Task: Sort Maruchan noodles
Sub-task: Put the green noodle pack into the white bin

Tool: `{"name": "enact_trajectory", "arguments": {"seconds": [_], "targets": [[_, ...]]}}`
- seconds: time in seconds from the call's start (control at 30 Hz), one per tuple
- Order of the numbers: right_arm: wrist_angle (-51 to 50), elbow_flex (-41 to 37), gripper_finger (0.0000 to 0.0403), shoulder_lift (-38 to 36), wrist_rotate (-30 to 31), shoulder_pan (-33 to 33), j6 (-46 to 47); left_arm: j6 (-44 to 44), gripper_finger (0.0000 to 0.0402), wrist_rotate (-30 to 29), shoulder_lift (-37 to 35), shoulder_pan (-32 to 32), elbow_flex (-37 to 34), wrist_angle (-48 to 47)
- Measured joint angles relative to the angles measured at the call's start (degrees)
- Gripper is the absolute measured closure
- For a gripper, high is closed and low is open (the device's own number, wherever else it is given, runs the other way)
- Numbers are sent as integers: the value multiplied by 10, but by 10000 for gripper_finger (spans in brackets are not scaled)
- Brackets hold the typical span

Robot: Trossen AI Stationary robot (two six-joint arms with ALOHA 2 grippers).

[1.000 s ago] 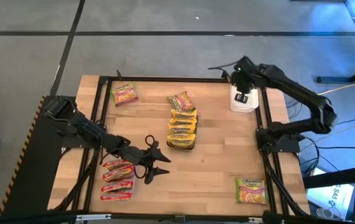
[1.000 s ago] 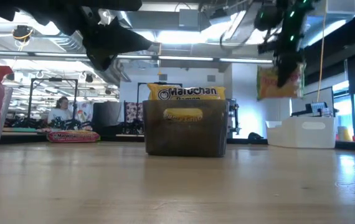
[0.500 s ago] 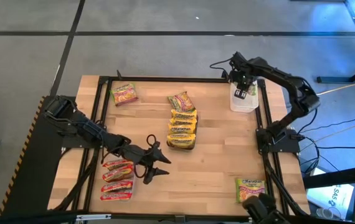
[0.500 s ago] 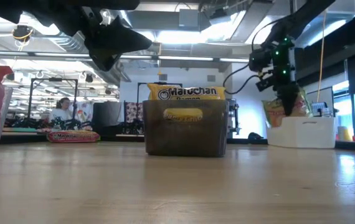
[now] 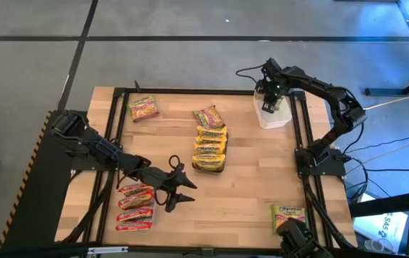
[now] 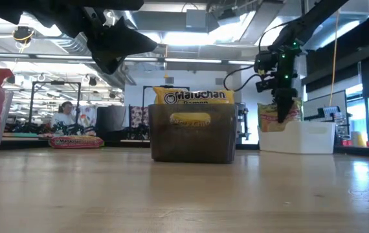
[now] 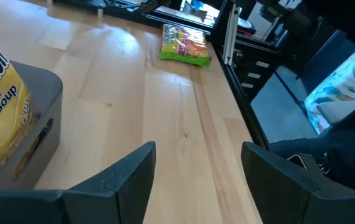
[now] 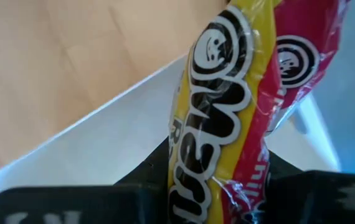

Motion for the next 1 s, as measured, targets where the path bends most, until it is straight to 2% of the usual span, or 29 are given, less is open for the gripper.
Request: {"name": "enact_trajectory", "arguments": {"seconds": [0.3, 0.47, 0.83, 1.0], "targets": [[17, 0, 304, 42, 15, -19, -17, 0, 170, -2, 0, 0, 0, 1], [44, 0, 296, 65, 47, -19, -14, 0, 170, -2, 0, 0, 0, 2], [103, 0, 216, 65, 22, -19, -16, -1, 170, 0, 0, 0, 0, 2], [125, 0, 181, 65, 77, -18, -17, -2, 170, 1, 0, 0, 0, 2]]}}
